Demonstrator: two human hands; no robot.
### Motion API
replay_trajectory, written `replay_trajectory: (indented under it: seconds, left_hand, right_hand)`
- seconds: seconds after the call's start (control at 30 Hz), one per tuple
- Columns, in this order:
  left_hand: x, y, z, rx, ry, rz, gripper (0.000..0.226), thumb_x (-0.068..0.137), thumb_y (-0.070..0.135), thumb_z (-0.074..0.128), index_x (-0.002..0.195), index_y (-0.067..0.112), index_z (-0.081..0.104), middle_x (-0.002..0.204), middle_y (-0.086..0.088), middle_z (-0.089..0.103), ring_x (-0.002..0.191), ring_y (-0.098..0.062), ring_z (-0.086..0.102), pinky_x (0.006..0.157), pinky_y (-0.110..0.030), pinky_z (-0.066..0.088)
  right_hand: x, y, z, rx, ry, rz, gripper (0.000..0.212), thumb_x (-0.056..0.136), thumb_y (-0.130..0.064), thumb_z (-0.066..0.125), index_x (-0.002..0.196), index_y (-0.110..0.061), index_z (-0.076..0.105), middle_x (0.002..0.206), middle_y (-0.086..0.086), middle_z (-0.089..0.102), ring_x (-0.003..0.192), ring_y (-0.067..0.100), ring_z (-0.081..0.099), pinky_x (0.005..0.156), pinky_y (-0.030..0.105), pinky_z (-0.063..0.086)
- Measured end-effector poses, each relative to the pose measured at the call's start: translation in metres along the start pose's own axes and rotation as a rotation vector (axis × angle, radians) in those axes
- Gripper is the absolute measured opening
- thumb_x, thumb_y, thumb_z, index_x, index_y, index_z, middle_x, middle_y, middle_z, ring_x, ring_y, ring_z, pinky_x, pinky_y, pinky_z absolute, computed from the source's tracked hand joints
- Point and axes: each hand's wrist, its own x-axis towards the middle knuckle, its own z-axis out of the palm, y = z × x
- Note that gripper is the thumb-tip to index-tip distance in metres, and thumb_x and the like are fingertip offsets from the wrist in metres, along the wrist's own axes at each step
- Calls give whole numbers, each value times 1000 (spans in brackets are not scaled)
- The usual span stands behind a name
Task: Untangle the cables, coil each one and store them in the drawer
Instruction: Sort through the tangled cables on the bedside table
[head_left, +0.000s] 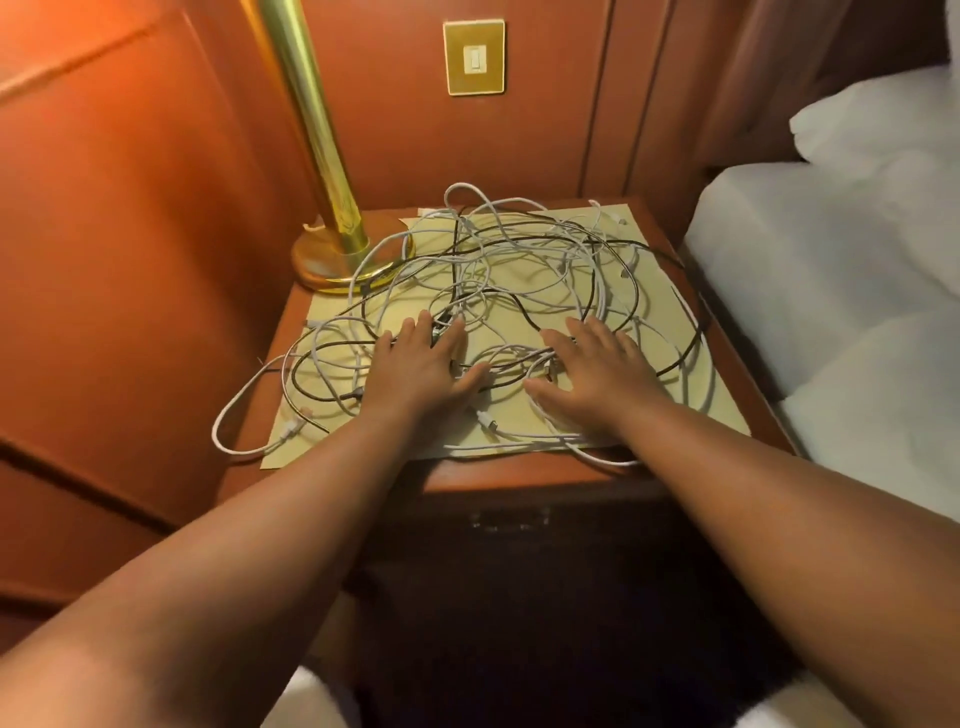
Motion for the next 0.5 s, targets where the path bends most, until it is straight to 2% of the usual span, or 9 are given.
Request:
replay_trajectory:
  seconds: [0.1, 0.2, 0.37, 0.5]
  left_hand:
    - [-6, 0, -6, -29, 61, 17, 75, 93, 73, 31, 157, 35, 23, 167, -10, 12, 153, -28, 11, 122, -48, 12]
    - [-12, -1, -10, -50, 196, 50, 69, 93, 69, 42, 151, 33, 38, 167, -9, 12, 153, -27, 12, 120, -46, 16]
    - [-18, -4, -7, -98, 391, 132, 45, 92, 52, 58, 130, 26, 61, 154, -11, 41, 141, -31, 38, 110, -47, 33]
    - [-18, -4, -5, -207, 482, 278, 19, 92, 28, 64, 107, 16, 67, 124, -12, 60, 113, -33, 55, 92, -46, 47]
  right_hand:
    - [-3, -2, -2, -8, 8, 10, 81, 89, -77, 22, 157, -35, 9, 167, -1, 2, 153, 19, -4, 122, 46, 3]
    - [-4, -3, -3, -17, -4, 8, 81, 89, -77, 21, 157, -35, 9, 167, -1, 2, 153, 20, -4, 122, 46, 4]
    - [0, -2, -3, -21, 27, 3, 77, 91, -74, 23, 156, -35, 14, 167, 0, 7, 153, 21, 2, 121, 47, 8]
    - [0, 0, -3, 28, 70, 11, 73, 94, -69, 24, 157, -32, 14, 167, 2, 3, 153, 20, 1, 121, 46, 7]
